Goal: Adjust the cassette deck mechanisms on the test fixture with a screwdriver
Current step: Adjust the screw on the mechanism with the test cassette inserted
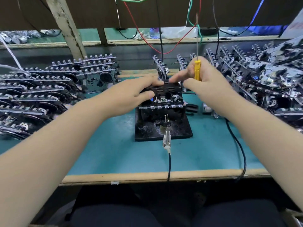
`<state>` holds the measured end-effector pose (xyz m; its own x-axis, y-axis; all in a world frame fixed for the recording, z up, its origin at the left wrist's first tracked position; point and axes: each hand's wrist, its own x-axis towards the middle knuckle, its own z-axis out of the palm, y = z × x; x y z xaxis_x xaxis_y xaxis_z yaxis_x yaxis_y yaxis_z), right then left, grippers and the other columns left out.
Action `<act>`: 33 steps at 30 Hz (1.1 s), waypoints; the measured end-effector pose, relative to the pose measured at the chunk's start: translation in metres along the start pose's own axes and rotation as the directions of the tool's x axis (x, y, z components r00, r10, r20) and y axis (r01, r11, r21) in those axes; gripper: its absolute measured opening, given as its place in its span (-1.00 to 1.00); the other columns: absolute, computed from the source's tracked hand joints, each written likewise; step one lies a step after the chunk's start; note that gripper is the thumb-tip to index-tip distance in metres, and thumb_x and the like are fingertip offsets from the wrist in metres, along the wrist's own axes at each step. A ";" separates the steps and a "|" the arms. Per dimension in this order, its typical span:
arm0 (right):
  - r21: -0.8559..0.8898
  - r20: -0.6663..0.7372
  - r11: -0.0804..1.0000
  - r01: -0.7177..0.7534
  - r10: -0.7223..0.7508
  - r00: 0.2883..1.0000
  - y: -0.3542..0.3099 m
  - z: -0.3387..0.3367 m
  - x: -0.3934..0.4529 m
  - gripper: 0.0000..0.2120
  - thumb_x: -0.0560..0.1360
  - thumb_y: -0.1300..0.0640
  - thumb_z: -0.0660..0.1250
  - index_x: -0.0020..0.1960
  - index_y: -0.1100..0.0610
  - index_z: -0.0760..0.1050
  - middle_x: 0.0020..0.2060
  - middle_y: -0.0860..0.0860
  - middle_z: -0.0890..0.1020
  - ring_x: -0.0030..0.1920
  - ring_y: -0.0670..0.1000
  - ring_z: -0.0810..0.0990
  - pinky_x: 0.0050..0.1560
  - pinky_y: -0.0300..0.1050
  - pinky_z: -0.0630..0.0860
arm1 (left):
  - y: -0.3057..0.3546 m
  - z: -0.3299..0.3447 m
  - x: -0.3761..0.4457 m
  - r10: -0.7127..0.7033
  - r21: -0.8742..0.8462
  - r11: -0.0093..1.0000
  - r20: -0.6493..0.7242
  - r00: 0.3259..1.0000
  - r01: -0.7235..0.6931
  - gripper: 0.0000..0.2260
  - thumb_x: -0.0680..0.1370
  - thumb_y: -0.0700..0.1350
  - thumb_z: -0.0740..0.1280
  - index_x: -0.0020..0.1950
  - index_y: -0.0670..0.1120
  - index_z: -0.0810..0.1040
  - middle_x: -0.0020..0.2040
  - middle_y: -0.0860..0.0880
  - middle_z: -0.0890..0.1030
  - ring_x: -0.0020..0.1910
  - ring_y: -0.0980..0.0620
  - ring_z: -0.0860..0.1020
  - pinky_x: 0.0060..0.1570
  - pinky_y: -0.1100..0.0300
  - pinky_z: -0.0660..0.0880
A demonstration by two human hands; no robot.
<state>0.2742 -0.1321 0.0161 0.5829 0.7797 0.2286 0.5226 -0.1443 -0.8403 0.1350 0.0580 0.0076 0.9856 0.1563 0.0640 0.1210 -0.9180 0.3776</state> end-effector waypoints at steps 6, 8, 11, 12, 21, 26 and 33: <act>0.134 -0.129 0.991 0.001 0.016 0.992 0.018 0.015 -0.002 -0.79 0.55 0.27 0.29 -0.12 0.14 0.25 -0.13 0.15 0.73 0.08 -0.02 0.69 0.33 0.16 0.43 | 0.006 0.007 -0.004 0.035 -0.009 0.999 0.037 0.999 -0.035 -0.46 0.61 0.20 0.27 0.57 0.17 0.26 0.61 0.21 0.15 0.57 0.25 0.08 0.39 0.42 0.00; 0.131 -0.136 0.991 0.018 0.000 0.991 0.020 0.017 -0.002 -0.81 0.54 0.24 0.30 -0.12 0.20 0.28 -0.12 0.24 0.70 0.06 -0.05 0.70 0.31 0.13 0.44 | 0.005 0.003 -0.002 0.049 0.026 0.998 0.003 0.999 -0.049 -0.36 0.53 0.10 0.43 0.57 0.16 0.27 0.56 0.17 0.31 0.50 0.19 0.29 0.36 0.37 0.17; 0.137 -0.155 0.990 0.038 -0.016 0.988 0.022 0.019 -0.005 -0.80 0.58 0.22 0.26 -0.12 0.27 0.28 -0.13 0.20 0.70 0.03 -0.15 0.70 0.30 0.09 0.47 | 0.004 -0.003 0.001 0.042 0.058 0.997 -0.016 0.999 -0.041 -0.14 0.41 0.01 0.49 0.62 0.18 0.11 0.52 0.17 0.37 0.48 0.21 0.34 0.39 0.22 0.31; 0.139 -0.158 0.990 0.038 -0.016 0.987 0.022 0.020 -0.006 -0.78 0.59 0.21 0.26 -0.12 0.28 0.27 -0.13 0.19 0.70 0.04 -0.15 0.70 0.30 0.11 0.47 | 0.004 -0.004 0.002 0.043 0.060 0.997 -0.018 0.999 -0.042 -0.10 0.40 0.01 0.50 0.62 0.20 0.08 0.52 0.18 0.38 0.48 0.21 0.34 0.36 0.23 0.32; 0.103 -0.155 0.994 0.041 -0.025 0.988 0.020 0.023 -0.011 -0.80 0.60 0.28 0.23 -0.12 0.14 0.24 -0.15 0.20 0.63 0.09 -0.17 0.67 0.31 0.14 0.46 | -0.004 0.015 -0.007 0.080 -0.035 0.996 -0.088 0.993 -0.084 -0.65 0.53 0.00 0.43 0.27 0.24 0.44 0.60 0.04 0.19 0.57 0.07 0.17 0.38 0.25 0.18; 0.115 -0.048 0.993 0.018 -0.012 0.999 0.029 0.018 -0.018 -0.69 0.41 0.46 0.06 -0.13 0.04 0.17 0.05 -0.07 0.72 0.28 -0.26 0.53 0.26 0.02 0.39 | -0.007 0.045 -0.027 0.010 -0.177 0.983 -0.181 0.984 -0.042 -0.35 0.32 0.22 0.55 0.35 0.38 0.36 0.65 0.12 -0.20 0.63 0.07 -0.19 0.49 0.02 0.06; 0.140 0.030 0.990 0.030 -0.034 0.999 0.031 0.017 -0.025 -0.71 0.28 0.31 0.14 -0.10 0.03 0.16 0.17 -0.08 0.67 0.41 -0.22 0.44 0.46 0.12 0.28 | 0.008 0.079 -0.020 -0.138 -0.412 0.911 -0.374 0.917 -0.030 -0.37 0.27 0.07 0.61 0.28 0.24 0.44 0.65 0.02 -0.01 0.57 0.31 -0.03 0.44 0.24 0.17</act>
<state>0.2654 -0.1459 -0.0235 0.5459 0.8019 0.2428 0.4478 -0.0342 -0.8935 0.1260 0.0192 -0.0638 0.8434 0.4065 0.3515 0.0320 -0.6909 0.7223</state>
